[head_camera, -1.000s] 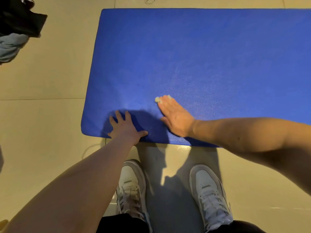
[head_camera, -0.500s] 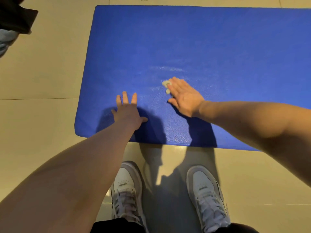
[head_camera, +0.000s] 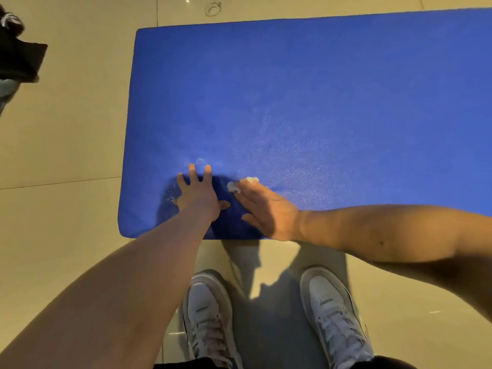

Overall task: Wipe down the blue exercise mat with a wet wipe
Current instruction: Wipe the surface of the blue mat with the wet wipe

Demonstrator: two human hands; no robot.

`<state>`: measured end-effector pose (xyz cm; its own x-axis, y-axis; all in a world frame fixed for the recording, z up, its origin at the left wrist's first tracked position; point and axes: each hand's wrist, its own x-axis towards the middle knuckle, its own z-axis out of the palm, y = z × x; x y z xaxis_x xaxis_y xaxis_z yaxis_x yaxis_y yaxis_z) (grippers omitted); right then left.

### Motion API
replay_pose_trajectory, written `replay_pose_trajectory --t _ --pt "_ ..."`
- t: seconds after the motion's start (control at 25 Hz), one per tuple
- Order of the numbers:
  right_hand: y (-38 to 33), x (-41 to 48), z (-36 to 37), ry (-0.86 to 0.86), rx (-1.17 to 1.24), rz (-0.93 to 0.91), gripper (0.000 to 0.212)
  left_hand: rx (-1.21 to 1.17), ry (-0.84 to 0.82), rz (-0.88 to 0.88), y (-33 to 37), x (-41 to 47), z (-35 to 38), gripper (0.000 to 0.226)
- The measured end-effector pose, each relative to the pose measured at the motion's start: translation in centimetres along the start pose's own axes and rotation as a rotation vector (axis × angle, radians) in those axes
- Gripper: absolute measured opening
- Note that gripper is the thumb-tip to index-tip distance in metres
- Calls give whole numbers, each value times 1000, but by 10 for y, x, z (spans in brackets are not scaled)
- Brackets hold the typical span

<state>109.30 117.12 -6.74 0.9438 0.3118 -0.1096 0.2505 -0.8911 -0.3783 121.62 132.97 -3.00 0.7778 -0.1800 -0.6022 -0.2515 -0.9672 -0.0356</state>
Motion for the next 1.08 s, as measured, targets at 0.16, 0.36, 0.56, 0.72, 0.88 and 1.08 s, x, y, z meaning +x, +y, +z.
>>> replay_pose_trajectory --t 0.16,0.36,0.56,0.72,0.88,1.08 --pt "-3 -4 -21 54 324 49 54 0 -51 -10 4 0 -6 111" --pt "-4 -6 -65 179 763 602 46 69 -30 -11 19 -9 -18 84" --pt "0 -13 -95 299 1009 845 43 -241 22 274 42 -35 -37 52" --pt "-11 -21 -129 346 915 869 26 -664 -17 349 53 -67 -59 51" --pt "-32 -28 -175 333 992 819 10 -951 -66 377 50 -104 -87 52" --pt "-71 -41 -233 295 992 742 15 -1034 0 443 39 -144 -122 39"
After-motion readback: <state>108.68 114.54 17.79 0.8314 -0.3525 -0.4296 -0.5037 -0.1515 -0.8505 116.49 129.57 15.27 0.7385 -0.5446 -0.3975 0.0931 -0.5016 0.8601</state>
